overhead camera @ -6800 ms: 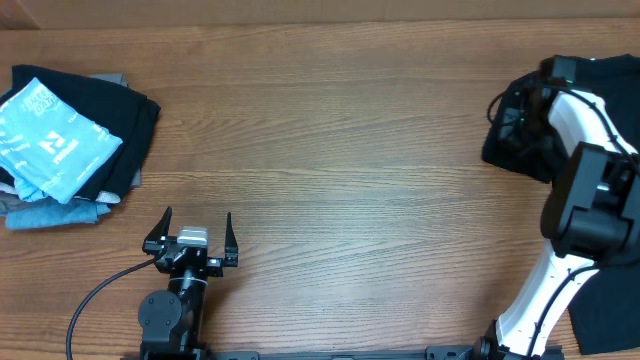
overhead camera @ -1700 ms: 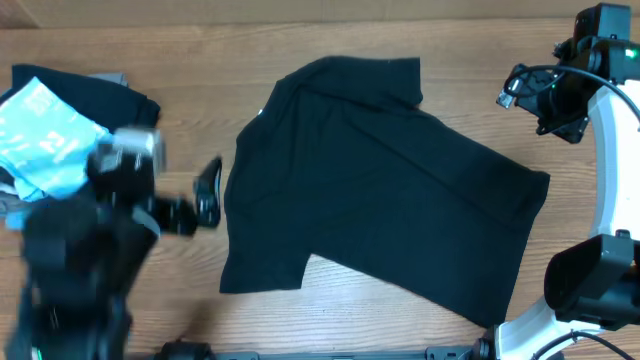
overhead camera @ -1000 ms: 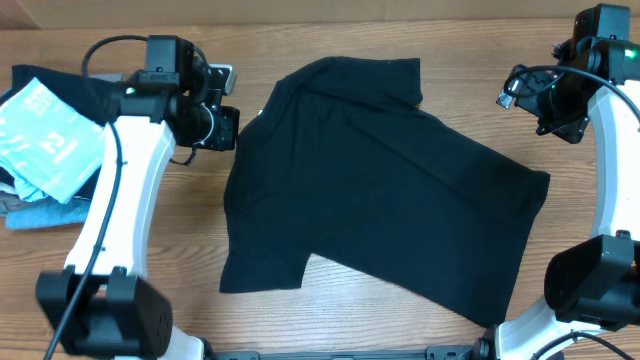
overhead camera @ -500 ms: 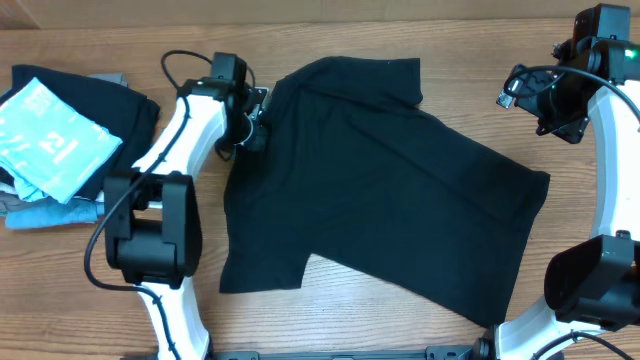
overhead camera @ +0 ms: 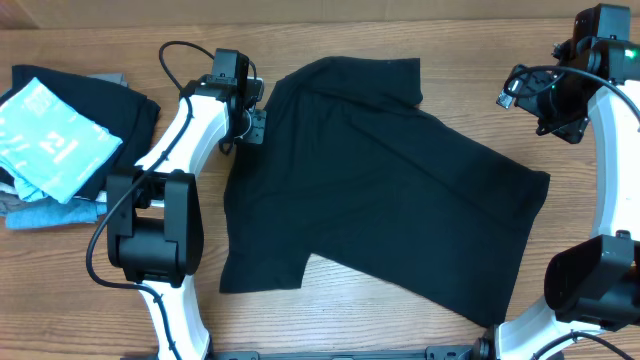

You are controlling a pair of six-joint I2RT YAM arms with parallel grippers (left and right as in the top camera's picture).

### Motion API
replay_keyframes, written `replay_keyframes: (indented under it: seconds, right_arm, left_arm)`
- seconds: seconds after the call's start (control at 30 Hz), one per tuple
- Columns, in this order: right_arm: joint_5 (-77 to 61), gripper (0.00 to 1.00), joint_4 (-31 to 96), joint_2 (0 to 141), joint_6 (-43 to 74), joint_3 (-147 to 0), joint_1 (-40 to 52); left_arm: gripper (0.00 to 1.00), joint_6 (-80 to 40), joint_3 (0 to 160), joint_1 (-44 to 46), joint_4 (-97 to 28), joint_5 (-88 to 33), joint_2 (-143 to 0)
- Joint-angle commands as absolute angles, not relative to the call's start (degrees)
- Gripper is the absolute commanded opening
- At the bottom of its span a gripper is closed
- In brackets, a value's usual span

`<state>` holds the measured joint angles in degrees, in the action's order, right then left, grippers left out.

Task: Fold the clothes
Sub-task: 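Grasp the T-shirt's upper-left corner with the left gripper and pull it left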

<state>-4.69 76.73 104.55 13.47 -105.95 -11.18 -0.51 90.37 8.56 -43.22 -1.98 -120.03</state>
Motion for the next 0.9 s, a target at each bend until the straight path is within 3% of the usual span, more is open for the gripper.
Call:
replay_keyframes:
  seconds: [0.0,0.37,0.5,0.87]
  right_arm:
    - [-5.04,1.0,76.62,104.51,13.45,-106.15,-11.27]
    - [-5.04,1.0,76.62,104.51,13.45,-106.15,-11.27]
    - [-5.04,1.0,76.62,104.51,13.45,-106.15,-11.27]
    - [-5.04,1.0,76.62,104.51,13.45,-106.15,-11.27]
  left_arm:
    - [0.04,-1.3,88.97,8.69,-42.68,-4.43,-120.77]
    - [0.04,-1.3,78.78,8.6,-32.97,-2.55,-120.79]
    - [0.04,-5.5,77.84,8.19,-35.57,8.51,-120.79]
    - [0.04,-16.23,77.23,1.98,-45.19,9.67,-120.79]
